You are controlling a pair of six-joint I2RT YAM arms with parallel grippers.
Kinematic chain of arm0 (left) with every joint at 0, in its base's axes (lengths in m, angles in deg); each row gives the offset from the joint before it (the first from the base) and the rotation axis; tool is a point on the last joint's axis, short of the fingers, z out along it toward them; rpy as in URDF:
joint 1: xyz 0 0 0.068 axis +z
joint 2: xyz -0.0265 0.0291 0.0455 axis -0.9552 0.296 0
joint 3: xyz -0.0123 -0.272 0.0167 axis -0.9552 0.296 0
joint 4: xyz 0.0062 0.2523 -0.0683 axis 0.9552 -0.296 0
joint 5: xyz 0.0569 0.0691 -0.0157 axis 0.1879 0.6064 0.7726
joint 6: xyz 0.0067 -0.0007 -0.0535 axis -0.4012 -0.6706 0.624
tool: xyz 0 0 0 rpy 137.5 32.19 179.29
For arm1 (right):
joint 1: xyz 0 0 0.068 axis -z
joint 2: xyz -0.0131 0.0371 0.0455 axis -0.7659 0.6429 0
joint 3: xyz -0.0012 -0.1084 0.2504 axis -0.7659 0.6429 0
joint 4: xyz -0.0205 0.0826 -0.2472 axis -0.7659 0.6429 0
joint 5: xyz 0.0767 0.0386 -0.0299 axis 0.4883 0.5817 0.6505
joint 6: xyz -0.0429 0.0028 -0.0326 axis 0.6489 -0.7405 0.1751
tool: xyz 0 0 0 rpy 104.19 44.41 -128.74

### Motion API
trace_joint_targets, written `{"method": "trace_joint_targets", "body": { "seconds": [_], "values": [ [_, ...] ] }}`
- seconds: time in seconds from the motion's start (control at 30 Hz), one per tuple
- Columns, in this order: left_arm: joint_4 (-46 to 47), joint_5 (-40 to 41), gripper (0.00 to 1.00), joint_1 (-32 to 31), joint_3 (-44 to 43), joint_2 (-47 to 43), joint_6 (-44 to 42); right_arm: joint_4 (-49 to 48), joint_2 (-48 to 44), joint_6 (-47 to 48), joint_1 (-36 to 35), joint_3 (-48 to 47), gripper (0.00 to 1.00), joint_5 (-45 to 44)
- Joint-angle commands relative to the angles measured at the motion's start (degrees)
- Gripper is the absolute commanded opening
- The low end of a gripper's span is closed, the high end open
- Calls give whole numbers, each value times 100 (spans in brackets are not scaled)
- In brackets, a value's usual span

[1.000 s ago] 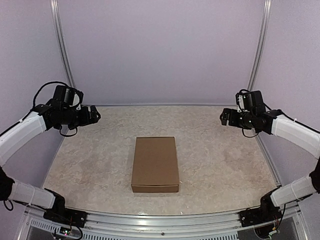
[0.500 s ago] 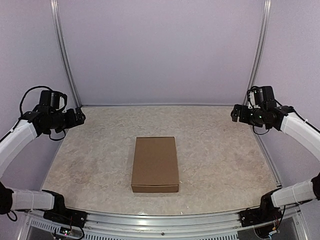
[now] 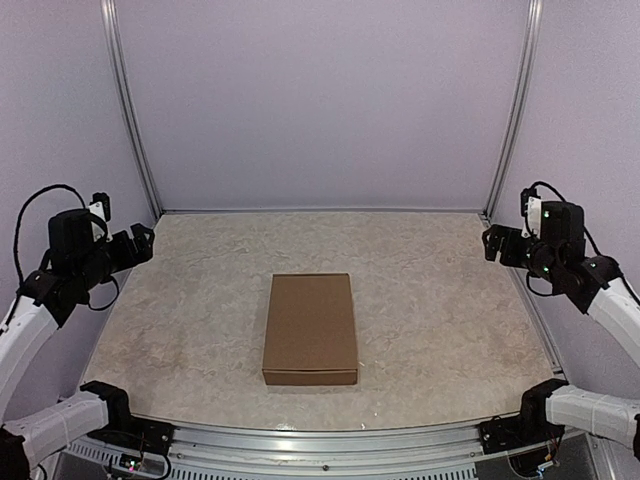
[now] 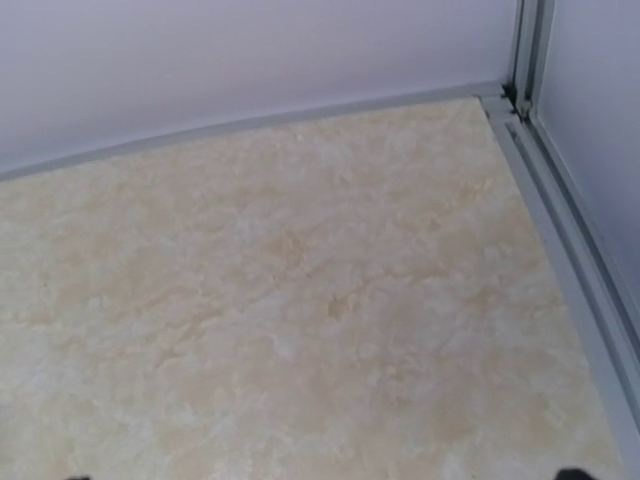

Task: Fold the paper box

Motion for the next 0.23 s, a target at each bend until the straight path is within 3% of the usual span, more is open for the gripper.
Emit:
{"method": "trace_joint_targets", "body": {
  "seconds": [0.0,0.13,0.2],
  "values": [
    [409,-78,99,-5,159,-108,-198,-327,-129,123,28,223,100,123],
    [379,16,99,-5,151,-39,-260,-119,113,230,29,7,100,577],
    [380,-22,99,-5,129,35,-275,-150,221,49,28,-55,100,366]
  ]
}}
